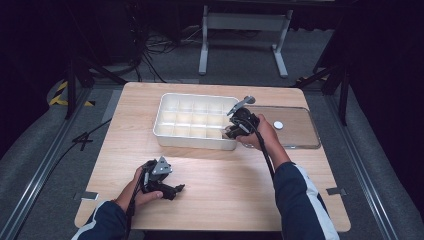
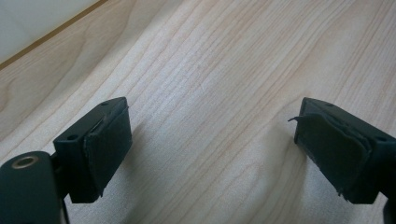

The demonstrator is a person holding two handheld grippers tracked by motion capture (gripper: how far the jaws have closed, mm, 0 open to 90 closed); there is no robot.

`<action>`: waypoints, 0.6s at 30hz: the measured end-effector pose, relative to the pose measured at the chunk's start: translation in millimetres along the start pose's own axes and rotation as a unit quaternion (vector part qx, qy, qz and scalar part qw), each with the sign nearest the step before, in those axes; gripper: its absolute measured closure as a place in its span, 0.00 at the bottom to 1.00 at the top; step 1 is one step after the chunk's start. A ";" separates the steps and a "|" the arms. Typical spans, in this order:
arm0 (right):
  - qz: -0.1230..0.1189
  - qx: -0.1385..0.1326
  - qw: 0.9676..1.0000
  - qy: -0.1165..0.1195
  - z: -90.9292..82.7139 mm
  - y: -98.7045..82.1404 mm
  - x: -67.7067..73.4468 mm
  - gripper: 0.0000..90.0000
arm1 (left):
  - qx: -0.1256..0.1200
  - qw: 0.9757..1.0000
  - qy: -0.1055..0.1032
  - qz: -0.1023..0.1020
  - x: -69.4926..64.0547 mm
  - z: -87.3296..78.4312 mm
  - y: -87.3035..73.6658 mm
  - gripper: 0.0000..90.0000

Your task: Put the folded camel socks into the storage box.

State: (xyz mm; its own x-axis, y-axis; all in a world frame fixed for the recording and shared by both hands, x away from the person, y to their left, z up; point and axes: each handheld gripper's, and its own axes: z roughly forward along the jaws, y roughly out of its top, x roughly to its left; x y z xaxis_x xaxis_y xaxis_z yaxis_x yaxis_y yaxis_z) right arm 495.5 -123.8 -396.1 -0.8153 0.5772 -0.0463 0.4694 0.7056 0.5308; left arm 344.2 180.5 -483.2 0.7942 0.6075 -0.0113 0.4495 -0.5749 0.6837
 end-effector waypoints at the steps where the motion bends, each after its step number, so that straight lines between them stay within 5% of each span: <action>1: -0.001 -0.002 1.000 -0.003 -1.8 -0.1 0.1 0.75 | 0.000 1.000 0.000 0.000 0.0 0.0 0.0 0.13; 18: -0.027 -0.037 0.999 -0.017 -27.3 -10.8 13.6 0.71 | 0.002 1.000 -0.001 0.002 0.4 -0.3 0.2 0.12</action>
State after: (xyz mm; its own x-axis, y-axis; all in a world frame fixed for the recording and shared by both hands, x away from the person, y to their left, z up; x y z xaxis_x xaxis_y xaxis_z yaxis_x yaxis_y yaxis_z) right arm 470.2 -134.8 -379.4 -0.8266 0.5530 -0.1045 0.3973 0.7049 0.5876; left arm 344.5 180.8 -482.8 0.7971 0.6037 -0.0099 0.4479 -0.5803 0.6801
